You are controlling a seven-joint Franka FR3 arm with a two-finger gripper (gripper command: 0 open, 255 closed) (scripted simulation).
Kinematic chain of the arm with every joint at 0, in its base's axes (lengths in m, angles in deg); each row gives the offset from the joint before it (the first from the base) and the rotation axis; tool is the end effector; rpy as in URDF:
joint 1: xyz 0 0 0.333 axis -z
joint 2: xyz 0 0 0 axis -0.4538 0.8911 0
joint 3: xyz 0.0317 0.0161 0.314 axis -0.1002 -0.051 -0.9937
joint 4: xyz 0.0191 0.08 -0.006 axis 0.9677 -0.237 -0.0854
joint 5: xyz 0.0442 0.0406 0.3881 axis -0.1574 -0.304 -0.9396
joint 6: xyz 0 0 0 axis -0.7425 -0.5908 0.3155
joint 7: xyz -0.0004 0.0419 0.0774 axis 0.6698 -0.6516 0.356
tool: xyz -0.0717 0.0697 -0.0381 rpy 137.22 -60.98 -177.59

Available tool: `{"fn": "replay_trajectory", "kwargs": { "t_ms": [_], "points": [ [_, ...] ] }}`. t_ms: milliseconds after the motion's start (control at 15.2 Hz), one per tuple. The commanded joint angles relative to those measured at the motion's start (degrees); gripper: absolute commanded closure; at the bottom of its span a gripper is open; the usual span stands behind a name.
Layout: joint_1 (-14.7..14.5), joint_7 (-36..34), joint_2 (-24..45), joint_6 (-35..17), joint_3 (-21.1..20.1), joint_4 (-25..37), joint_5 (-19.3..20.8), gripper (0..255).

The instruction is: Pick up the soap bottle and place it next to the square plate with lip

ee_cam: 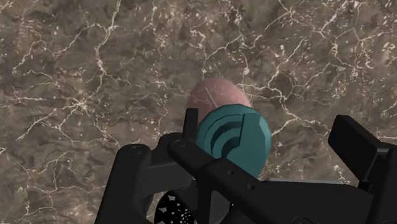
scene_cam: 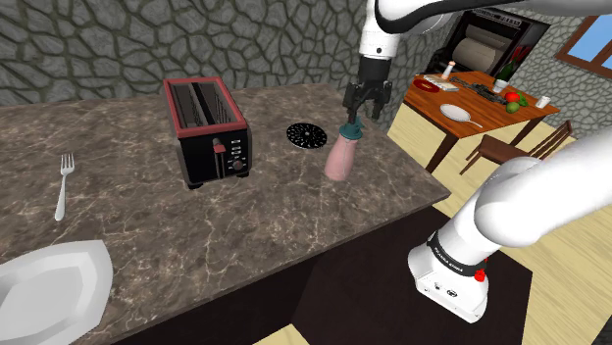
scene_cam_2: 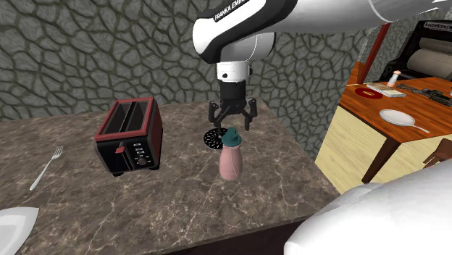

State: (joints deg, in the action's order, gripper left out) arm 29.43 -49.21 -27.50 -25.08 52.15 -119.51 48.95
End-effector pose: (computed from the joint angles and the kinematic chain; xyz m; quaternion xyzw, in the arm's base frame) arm 0.4097 -0.0320 0.4553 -0.9848 0.1283 0.1113 0.0363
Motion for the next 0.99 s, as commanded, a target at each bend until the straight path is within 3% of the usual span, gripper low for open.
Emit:
{"fn": "replay_trajectory", "kwargs": {
  "t_ms": [0, 330, 924],
  "points": [
    [0.48, -1.29, 4.73, -2.63, 0.07, 2.07, 0.29, 0],
    [1.40, -4.08, 14.52, -7.12, 0.53, 7.15, 0.98, 0],
    [1.26, -3.94, 15.66, -13.09, 0.40, 2.31, 0.72, 0]
  ]
}}
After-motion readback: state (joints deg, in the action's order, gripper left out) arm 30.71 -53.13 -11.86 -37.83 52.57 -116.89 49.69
